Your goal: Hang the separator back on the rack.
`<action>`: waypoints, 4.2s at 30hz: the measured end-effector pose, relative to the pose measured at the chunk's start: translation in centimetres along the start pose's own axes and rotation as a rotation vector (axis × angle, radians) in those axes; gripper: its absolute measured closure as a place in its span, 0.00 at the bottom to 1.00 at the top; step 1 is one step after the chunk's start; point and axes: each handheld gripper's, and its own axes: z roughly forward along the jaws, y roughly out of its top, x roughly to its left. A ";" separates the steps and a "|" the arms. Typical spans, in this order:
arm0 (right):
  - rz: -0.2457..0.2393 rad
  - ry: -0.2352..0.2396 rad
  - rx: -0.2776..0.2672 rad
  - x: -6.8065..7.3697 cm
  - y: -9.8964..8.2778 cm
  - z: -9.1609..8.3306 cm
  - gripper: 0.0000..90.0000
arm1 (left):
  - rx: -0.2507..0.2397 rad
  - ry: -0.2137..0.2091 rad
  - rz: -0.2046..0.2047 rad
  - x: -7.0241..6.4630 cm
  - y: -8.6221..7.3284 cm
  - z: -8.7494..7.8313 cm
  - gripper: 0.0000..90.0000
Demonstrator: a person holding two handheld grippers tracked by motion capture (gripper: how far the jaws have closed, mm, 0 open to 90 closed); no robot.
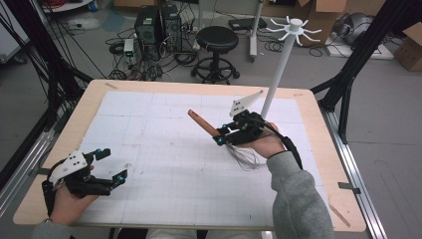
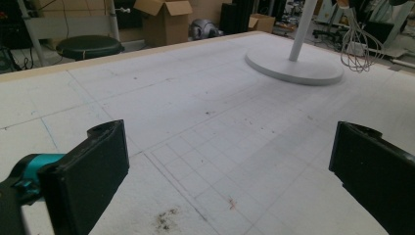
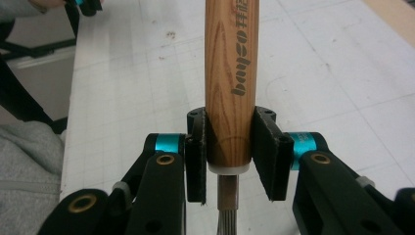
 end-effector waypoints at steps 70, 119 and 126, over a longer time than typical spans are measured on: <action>0.177 -0.366 -0.547 0.4 -12.0 -18.2 0.77 | 0.017 -0.022 0.007 -0.1 -0.1 0.3 0.02; 0.172 -0.478 -0.614 0.1 -5.6 -23.1 0.77 | 0.015 -0.034 0.009 -0.2 -0.1 0.2 0.02; 0.158 -0.470 -0.601 0.2 -4.9 -22.9 0.77 | 0.014 -0.031 0.008 -0.2 -0.1 0.3 0.02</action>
